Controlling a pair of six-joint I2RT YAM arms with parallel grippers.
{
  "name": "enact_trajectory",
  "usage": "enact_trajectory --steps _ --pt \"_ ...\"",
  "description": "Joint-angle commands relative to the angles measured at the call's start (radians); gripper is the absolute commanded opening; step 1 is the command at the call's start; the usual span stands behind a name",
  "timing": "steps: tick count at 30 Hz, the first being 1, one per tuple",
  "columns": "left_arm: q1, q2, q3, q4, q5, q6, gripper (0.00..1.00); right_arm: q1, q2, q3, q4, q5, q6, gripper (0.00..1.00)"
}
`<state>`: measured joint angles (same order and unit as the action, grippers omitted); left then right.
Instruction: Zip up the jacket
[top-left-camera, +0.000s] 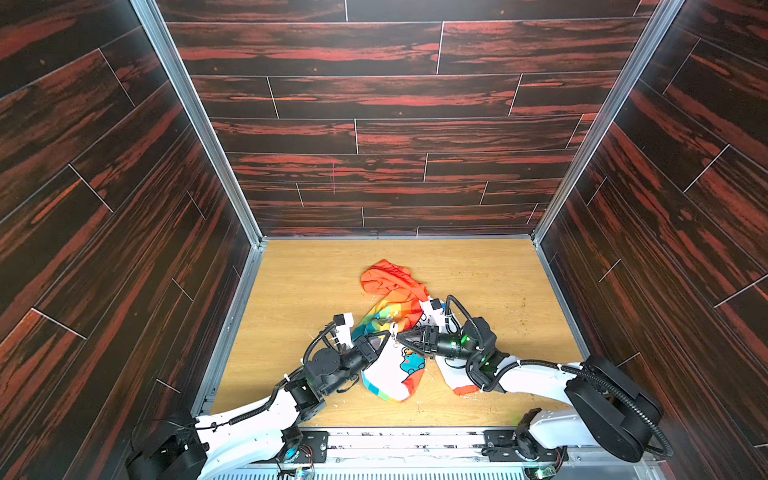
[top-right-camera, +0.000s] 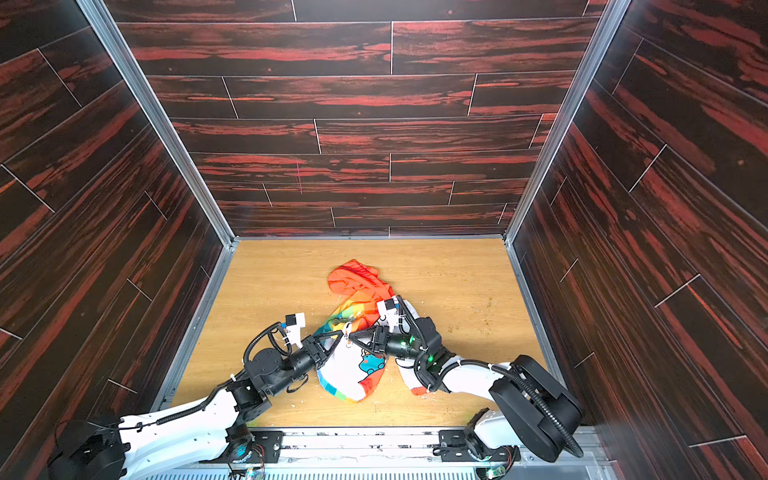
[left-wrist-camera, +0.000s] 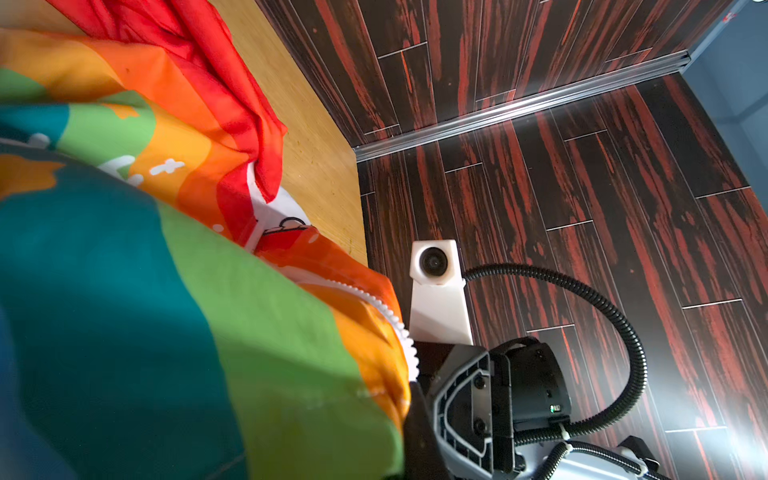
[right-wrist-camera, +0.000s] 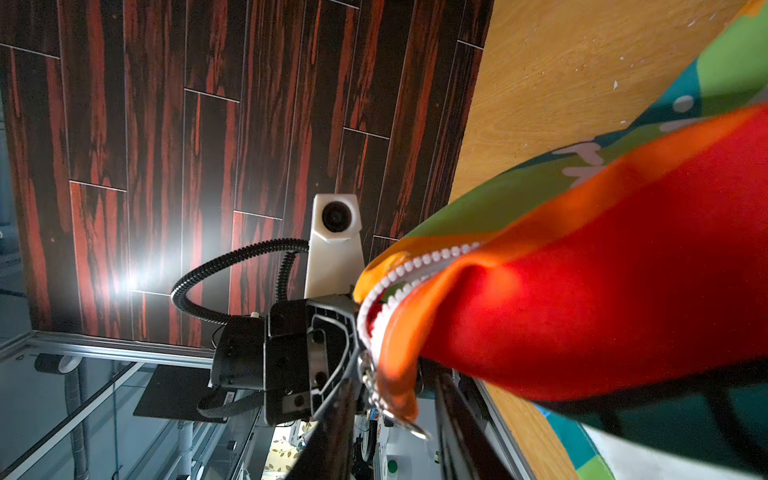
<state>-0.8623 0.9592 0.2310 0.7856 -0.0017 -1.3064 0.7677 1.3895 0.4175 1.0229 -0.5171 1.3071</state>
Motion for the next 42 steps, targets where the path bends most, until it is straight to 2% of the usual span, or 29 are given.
enact_trajectory --steps 1,10,15,23,31,34,37,42 --pt "0.002 0.016 0.034 0.046 0.022 -0.014 0.0 0.002 0.02 -0.003 0.089 -0.006 0.023 0.33" --pt "0.001 0.036 0.037 0.063 0.029 -0.021 0.0 0.001 -0.002 -0.009 0.106 0.016 0.038 0.21" --pt "0.001 0.038 0.035 0.067 0.031 -0.022 0.0 -0.003 0.002 -0.022 0.104 0.035 0.047 0.18" --pt "0.0 0.049 0.035 0.075 0.039 -0.028 0.0 -0.009 0.053 -0.025 0.158 0.075 0.089 0.0" --pt "0.001 0.114 0.044 0.125 0.066 -0.043 0.0 -0.022 0.065 -0.053 0.229 0.232 0.135 0.0" --pt "-0.004 0.144 0.035 0.163 0.073 -0.053 0.0 -0.038 0.013 -0.054 0.168 0.284 0.128 0.0" --pt "-0.004 0.163 0.032 0.176 0.08 -0.059 0.0 -0.05 -0.04 -0.02 0.055 0.287 0.087 0.0" --pt "-0.006 0.184 0.034 0.2 0.079 -0.059 0.0 -0.05 -0.047 0.019 0.028 0.25 0.067 0.0"
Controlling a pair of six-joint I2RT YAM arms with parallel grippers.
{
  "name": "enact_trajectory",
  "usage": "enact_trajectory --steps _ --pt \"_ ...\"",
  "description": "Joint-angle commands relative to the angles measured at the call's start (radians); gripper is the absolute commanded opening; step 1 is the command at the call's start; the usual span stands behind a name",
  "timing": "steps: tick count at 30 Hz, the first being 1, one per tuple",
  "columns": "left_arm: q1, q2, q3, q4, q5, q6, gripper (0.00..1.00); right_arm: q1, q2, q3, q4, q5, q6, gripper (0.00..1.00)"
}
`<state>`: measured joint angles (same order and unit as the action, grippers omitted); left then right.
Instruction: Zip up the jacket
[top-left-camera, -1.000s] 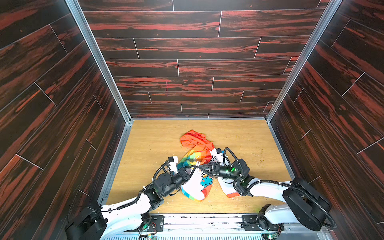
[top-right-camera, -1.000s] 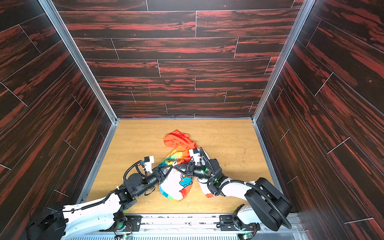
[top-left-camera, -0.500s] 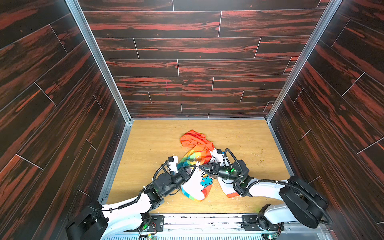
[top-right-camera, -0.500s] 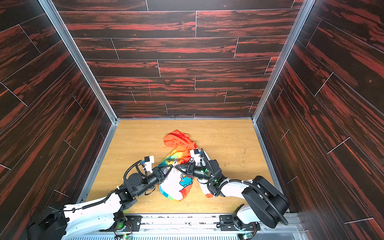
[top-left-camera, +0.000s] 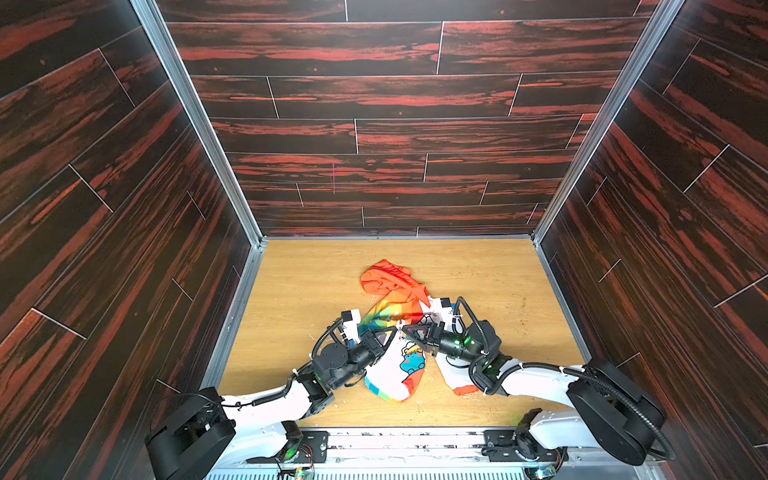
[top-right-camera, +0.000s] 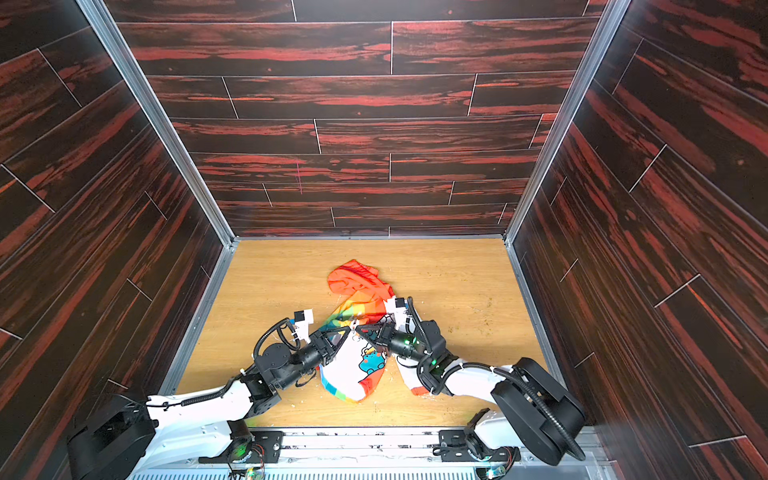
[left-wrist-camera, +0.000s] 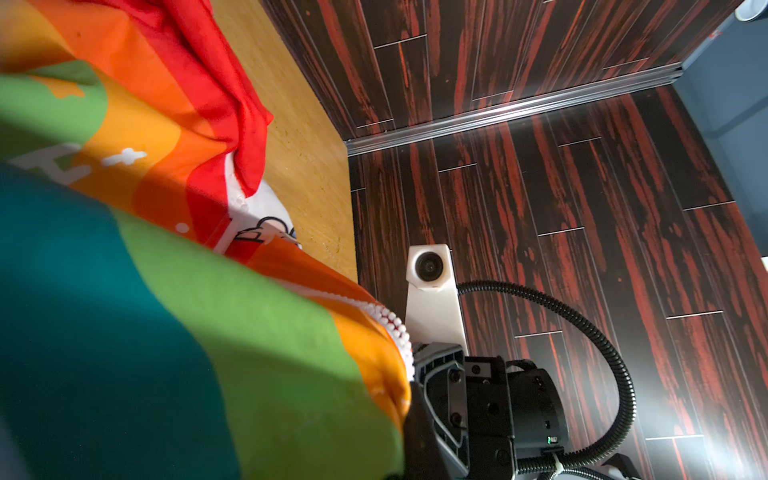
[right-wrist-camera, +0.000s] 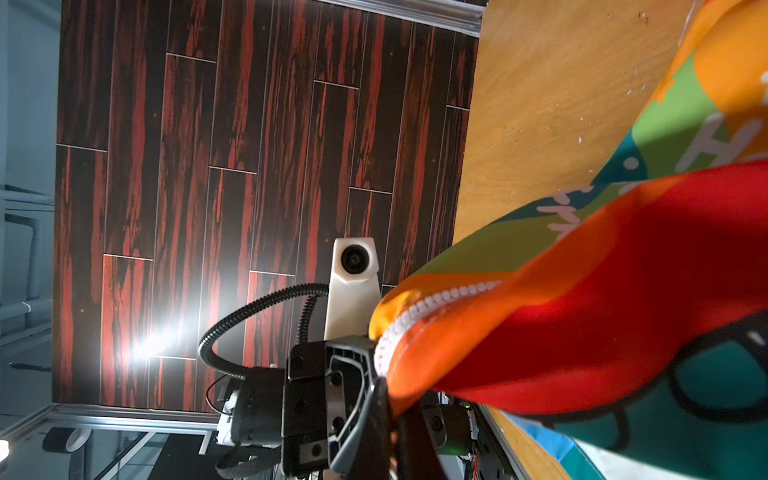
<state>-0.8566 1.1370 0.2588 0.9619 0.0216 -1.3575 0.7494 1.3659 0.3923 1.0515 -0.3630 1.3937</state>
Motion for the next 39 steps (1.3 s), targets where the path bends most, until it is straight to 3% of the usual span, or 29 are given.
enact_trajectory --steps 1,7,12,14,17,23,29,34,39 --pt "-0.011 0.006 0.005 0.027 0.052 -0.008 0.0 -0.033 -0.022 0.043 -0.002 0.086 -0.023 0.0" --pt "-0.01 -0.028 -0.006 0.001 0.029 0.004 0.0 -0.049 -0.021 0.031 -0.096 0.027 -0.073 0.03" --pt "-0.01 -0.073 -0.003 -0.051 0.024 0.02 0.0 -0.081 -0.076 -0.007 -0.194 0.022 -0.124 0.46" --pt "-0.011 -0.083 0.003 -0.068 0.024 0.027 0.0 -0.085 -0.117 -0.002 -0.311 0.022 -0.175 0.53" --pt "-0.01 -0.091 0.018 -0.094 0.024 0.039 0.0 -0.085 -0.195 0.043 -0.552 0.034 -0.312 0.53" --pt "-0.009 -0.087 0.084 -0.167 -0.003 0.064 0.0 -0.08 -0.369 0.173 -1.011 0.148 -0.591 0.44" --pt "-0.007 -0.087 0.156 -0.262 -0.054 0.084 0.0 -0.018 -0.377 0.356 -1.287 0.24 -0.833 0.43" --pt "-0.005 -0.124 0.191 -0.383 -0.131 0.077 0.0 0.111 -0.283 0.529 -1.467 0.518 -0.997 0.41" --pt "0.0 -0.192 0.238 -0.603 -0.189 0.029 0.0 0.236 -0.224 0.565 -1.456 0.744 -1.157 0.42"
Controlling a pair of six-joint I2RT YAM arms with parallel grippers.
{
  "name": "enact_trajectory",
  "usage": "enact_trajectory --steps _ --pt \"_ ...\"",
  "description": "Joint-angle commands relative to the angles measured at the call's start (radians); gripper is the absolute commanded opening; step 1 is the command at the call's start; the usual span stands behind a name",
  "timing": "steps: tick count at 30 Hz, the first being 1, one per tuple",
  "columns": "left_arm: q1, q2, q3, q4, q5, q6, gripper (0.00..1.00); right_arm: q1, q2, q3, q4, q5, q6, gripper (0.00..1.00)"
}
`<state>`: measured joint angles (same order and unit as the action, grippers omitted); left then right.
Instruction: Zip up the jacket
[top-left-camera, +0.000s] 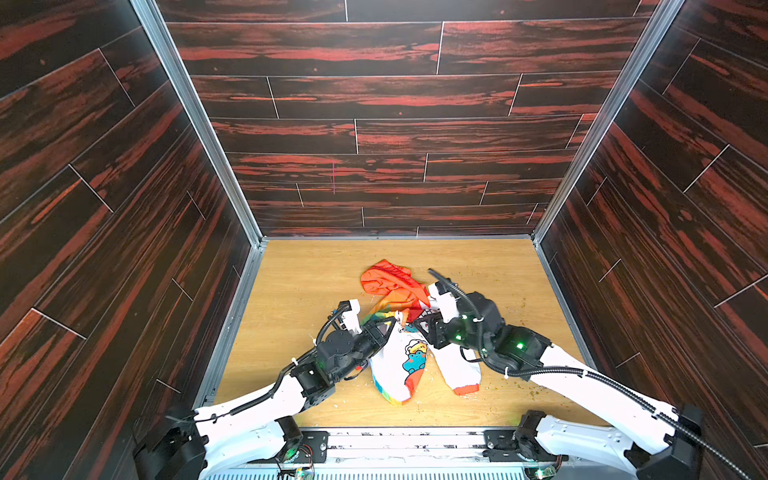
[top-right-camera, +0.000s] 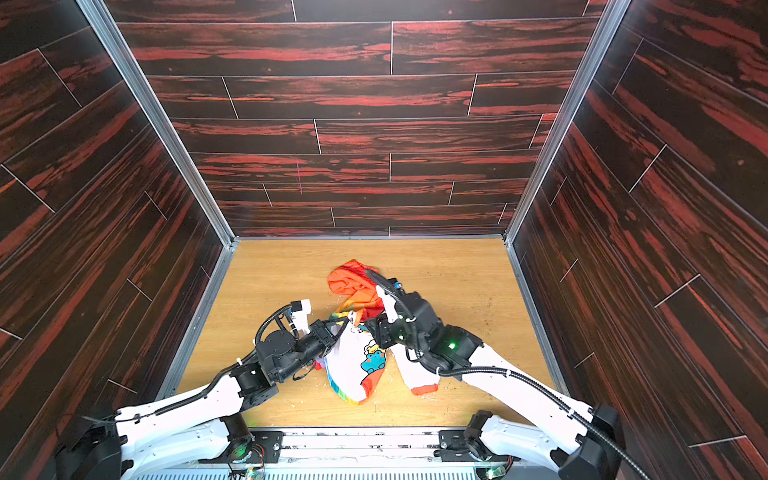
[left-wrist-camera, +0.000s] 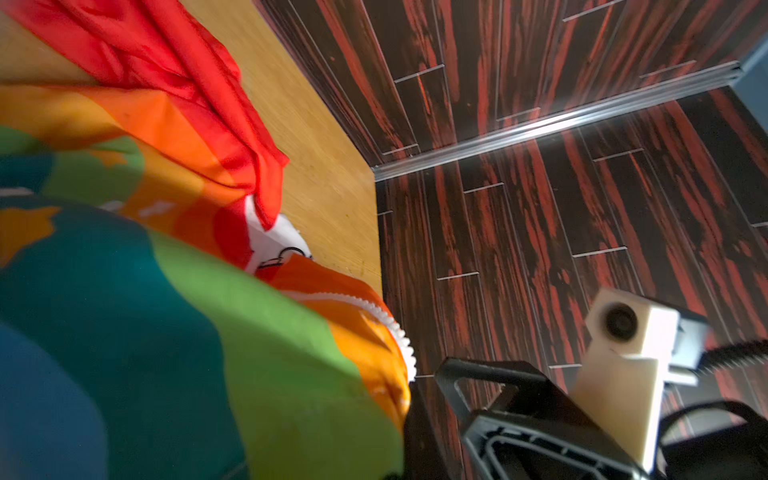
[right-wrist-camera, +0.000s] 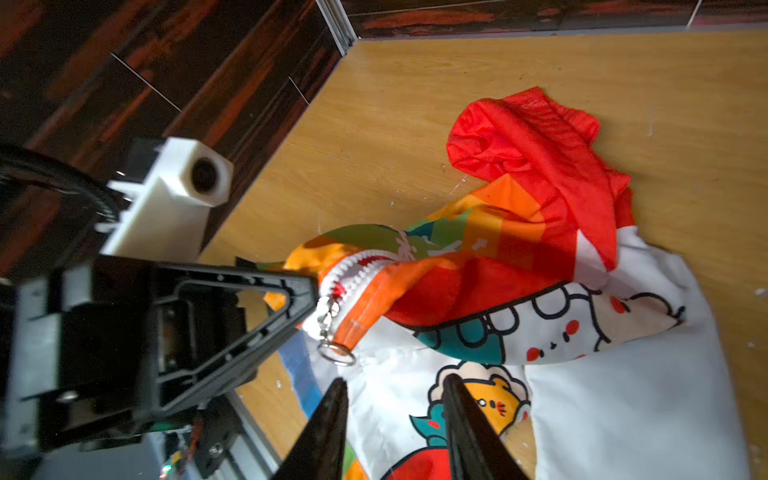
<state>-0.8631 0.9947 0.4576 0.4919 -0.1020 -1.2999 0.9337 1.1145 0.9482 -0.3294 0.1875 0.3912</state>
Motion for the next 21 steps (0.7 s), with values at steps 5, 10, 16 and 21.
enact_trajectory --steps 5,10,16,21 --pt "0.006 -0.123 0.039 -0.221 -0.091 -0.059 0.0 0.123 -0.002 -0.118 0.177 0.225 -0.237 0.41" --pt "0.006 -0.151 -0.007 -0.166 -0.101 -0.077 0.0 0.124 0.042 -0.082 0.176 0.095 -0.103 0.25" --pt "0.005 -0.094 -0.01 -0.081 -0.06 -0.079 0.0 0.122 0.029 -0.148 0.353 -0.106 0.042 0.34" --pt "0.005 -0.068 -0.023 -0.025 -0.04 -0.082 0.0 0.09 0.001 -0.181 0.406 -0.168 0.231 0.37"
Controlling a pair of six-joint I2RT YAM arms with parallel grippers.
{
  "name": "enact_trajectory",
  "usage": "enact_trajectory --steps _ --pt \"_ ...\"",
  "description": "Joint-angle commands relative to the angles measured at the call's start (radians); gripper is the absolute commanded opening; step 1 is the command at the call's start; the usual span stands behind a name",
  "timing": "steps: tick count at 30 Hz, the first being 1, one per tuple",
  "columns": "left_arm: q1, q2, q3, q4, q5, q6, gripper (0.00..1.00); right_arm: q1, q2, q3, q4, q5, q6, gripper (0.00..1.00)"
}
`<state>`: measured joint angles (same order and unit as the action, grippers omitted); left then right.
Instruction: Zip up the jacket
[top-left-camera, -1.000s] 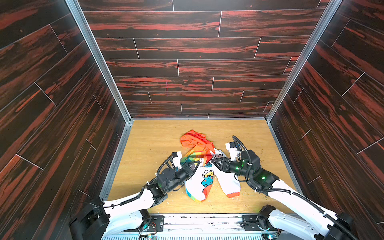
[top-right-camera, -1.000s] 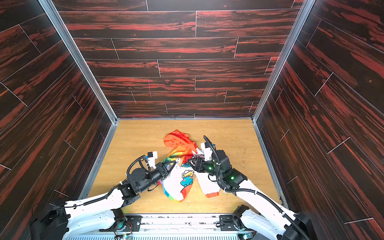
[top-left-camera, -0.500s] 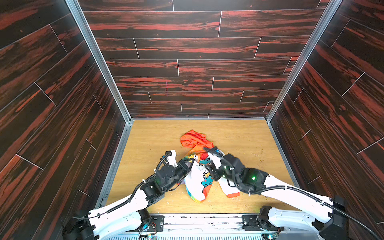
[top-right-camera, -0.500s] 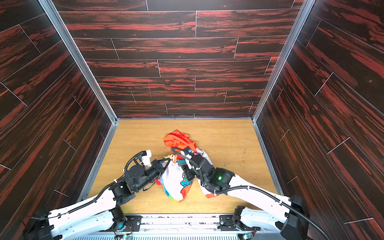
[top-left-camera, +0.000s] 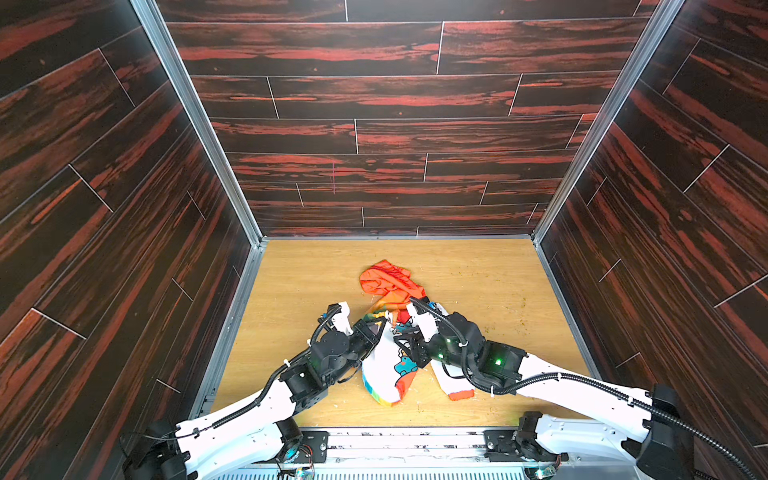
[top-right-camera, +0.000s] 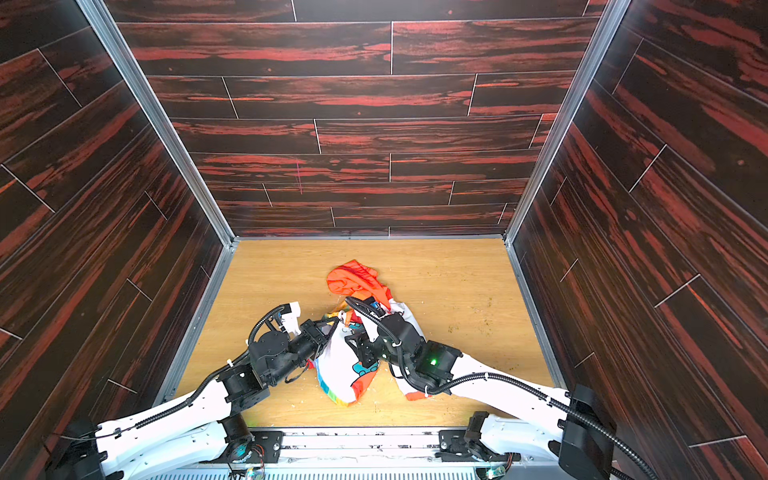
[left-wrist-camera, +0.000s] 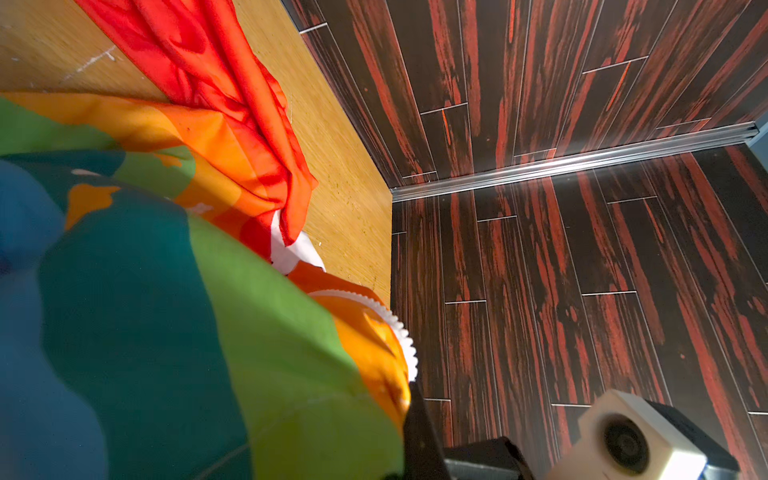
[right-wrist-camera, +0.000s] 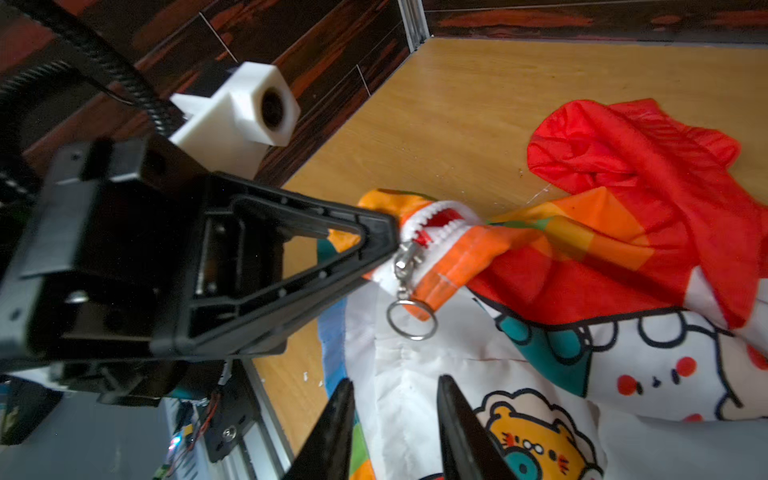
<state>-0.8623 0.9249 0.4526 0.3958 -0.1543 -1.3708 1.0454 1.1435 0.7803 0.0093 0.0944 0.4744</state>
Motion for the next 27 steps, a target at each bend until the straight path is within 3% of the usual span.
enact_trajectory --steps 1,13,19,27 --pt "0.006 0.005 -0.021 0.083 0.014 -0.01 0.0 -0.039 -0.032 -0.025 0.089 -0.107 0.199 0.37" --pt "0.004 0.026 -0.03 0.151 0.022 -0.006 0.0 -0.197 -0.092 -0.276 0.494 -0.283 0.675 0.4" --pt "0.005 0.058 -0.035 0.184 0.035 -0.021 0.0 -0.199 -0.032 -0.305 0.689 -0.303 0.756 0.4" --pt "0.005 0.08 -0.032 0.223 0.043 -0.041 0.0 -0.199 0.045 -0.329 0.796 -0.317 0.792 0.4"
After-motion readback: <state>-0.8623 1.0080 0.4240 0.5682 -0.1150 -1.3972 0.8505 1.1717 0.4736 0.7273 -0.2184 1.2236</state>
